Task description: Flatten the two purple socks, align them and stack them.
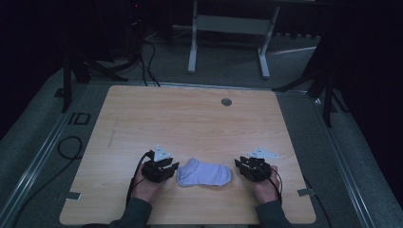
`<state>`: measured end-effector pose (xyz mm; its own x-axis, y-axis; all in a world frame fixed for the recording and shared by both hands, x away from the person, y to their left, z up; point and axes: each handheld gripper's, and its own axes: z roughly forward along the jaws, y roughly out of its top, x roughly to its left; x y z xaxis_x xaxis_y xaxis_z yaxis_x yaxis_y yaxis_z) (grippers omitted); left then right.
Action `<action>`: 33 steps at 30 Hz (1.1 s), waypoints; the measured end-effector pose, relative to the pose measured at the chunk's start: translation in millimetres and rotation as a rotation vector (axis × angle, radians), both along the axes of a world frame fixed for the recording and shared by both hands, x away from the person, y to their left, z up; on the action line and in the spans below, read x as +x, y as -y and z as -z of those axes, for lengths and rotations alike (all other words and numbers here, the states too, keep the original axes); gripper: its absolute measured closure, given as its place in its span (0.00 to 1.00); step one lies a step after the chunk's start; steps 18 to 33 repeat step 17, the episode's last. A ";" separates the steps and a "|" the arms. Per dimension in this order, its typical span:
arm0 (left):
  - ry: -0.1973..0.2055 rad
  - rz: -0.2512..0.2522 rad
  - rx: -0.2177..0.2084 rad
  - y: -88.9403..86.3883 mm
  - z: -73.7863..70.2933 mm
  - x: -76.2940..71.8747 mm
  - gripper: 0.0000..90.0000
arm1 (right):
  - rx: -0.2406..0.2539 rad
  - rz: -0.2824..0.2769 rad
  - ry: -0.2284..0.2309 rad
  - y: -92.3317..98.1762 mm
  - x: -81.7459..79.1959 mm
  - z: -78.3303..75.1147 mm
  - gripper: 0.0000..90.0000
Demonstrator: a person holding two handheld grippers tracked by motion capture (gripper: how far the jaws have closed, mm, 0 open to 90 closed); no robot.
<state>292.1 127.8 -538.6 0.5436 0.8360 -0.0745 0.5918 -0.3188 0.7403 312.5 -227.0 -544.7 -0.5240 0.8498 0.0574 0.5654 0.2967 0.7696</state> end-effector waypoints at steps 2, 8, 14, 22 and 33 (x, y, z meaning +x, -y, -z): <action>-0.001 -0.020 -0.005 -6.0 -0.3 2.1 0.73 | -0.001 0.003 0.000 0.9 0.6 0.9 0.76; -0.007 -0.068 -0.018 -20.0 -1.6 7.1 0.72 | -0.002 0.009 -0.007 4.1 2.3 3.3 0.76; -0.020 -0.101 -0.024 -28.1 0.8 12.3 0.72 | -0.001 0.019 -0.008 7.8 3.8 4.0 0.75; -0.023 -0.116 -0.021 -31.3 2.0 15.1 0.72 | 0.002 0.025 -0.008 9.9 4.8 3.9 0.75; -0.023 -0.116 -0.021 -31.3 2.0 15.1 0.72 | 0.002 0.025 -0.008 9.9 4.8 3.9 0.75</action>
